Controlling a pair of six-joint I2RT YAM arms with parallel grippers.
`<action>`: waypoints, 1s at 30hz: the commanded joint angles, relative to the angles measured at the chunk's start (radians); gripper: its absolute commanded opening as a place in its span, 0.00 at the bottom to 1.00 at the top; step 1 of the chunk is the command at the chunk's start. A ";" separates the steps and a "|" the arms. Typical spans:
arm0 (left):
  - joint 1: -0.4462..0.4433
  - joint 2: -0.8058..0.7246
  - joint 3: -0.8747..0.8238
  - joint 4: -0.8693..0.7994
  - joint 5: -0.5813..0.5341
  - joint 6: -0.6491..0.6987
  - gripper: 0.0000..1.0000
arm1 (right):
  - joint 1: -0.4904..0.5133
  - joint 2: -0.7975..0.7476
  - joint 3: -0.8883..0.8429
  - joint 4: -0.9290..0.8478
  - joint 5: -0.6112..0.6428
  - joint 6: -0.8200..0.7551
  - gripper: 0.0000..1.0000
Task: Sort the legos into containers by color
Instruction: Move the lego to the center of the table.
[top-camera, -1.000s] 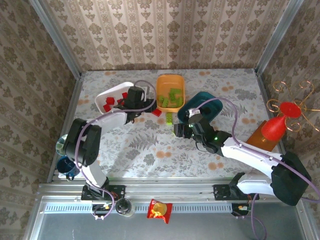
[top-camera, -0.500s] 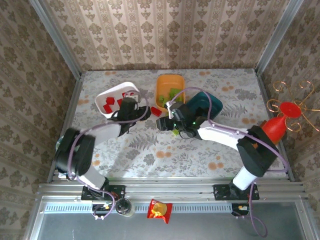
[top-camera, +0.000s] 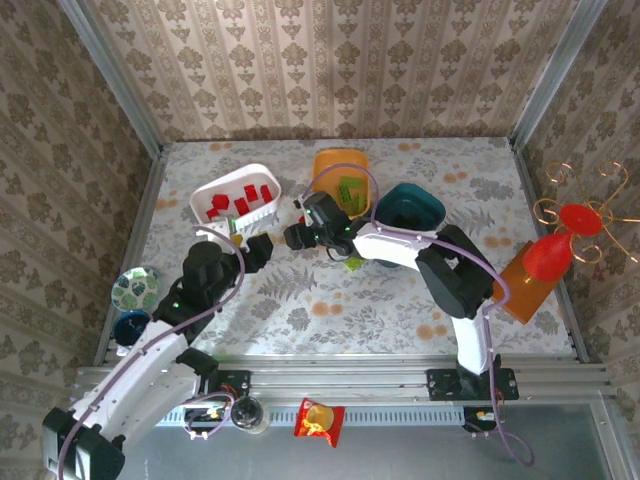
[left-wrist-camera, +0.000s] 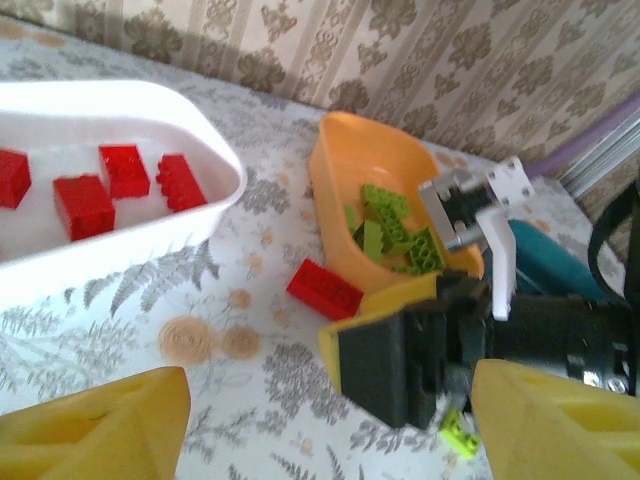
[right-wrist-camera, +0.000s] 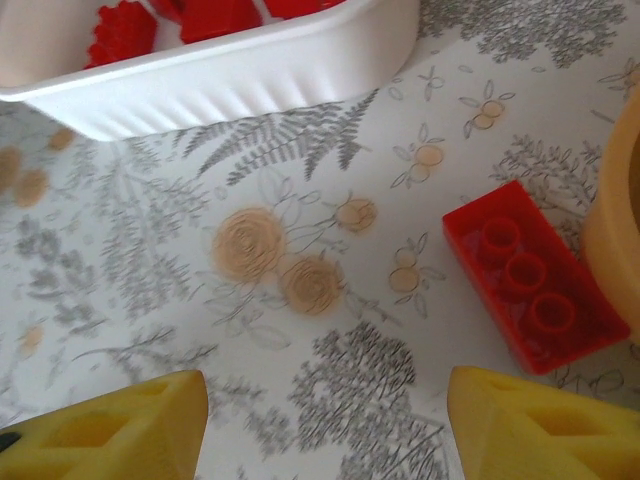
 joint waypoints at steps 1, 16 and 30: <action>-0.003 -0.034 -0.018 -0.074 -0.017 -0.002 0.77 | 0.011 0.054 0.062 -0.048 0.114 -0.053 0.66; -0.003 -0.065 0.010 -0.124 -0.013 0.024 0.81 | 0.010 0.249 0.304 -0.185 0.277 -0.144 0.66; 0.000 -0.062 0.009 -0.129 -0.011 0.031 0.81 | -0.002 0.305 0.367 -0.313 0.142 -0.118 0.70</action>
